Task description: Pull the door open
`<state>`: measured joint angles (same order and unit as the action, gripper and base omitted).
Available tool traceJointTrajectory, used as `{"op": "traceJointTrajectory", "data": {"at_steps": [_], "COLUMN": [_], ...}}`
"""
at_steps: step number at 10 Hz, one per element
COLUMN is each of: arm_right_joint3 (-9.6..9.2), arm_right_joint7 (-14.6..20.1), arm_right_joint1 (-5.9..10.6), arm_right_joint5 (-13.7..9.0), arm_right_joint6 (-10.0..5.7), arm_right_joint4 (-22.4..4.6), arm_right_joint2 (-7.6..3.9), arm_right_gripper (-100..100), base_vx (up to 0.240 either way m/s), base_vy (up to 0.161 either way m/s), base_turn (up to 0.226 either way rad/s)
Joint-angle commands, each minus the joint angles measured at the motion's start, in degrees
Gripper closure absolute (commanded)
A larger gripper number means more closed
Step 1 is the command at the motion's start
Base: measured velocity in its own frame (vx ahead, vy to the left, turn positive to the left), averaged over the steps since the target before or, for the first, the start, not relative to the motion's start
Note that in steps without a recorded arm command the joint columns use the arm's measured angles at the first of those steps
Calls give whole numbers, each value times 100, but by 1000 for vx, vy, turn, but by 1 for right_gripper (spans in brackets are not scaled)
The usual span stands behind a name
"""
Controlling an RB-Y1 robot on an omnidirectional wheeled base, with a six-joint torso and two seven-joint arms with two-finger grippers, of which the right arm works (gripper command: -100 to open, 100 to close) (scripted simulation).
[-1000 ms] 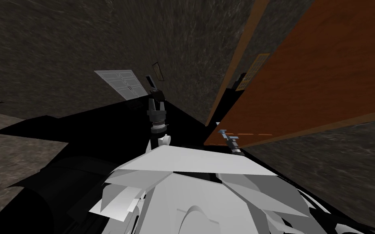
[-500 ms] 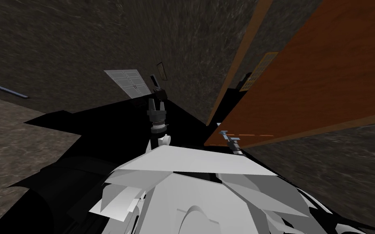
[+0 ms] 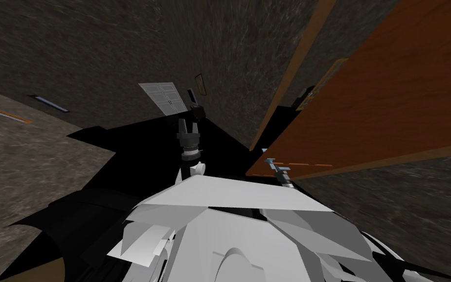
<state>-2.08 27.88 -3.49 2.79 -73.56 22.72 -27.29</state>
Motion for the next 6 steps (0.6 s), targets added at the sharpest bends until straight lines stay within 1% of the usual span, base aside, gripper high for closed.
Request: {"op": "traceJointTrajectory", "data": {"at_steps": [1, 4, 5, 6], "arm_right_joint3": [-6, -1, -1, 1], "arm_right_joint7": [13, 34, 34, 43], "arm_right_joint1": [-27, -117, -117, -156], "arm_right_joint5": [7, 8, 8, 8], "arm_right_joint6": [-150, -346, -346, -432], "arm_right_joint4": [-132, -226, -226, -267], "arm_right_joint2": [-17, -49, -49, -63], "arm_right_gripper": [100, 100, 100, 100], "base_vx": [-211, -208, -134, -157], "base_vy": [-74, -103, -47, -49], "base_turn": [166, 205, 62, 153]}}
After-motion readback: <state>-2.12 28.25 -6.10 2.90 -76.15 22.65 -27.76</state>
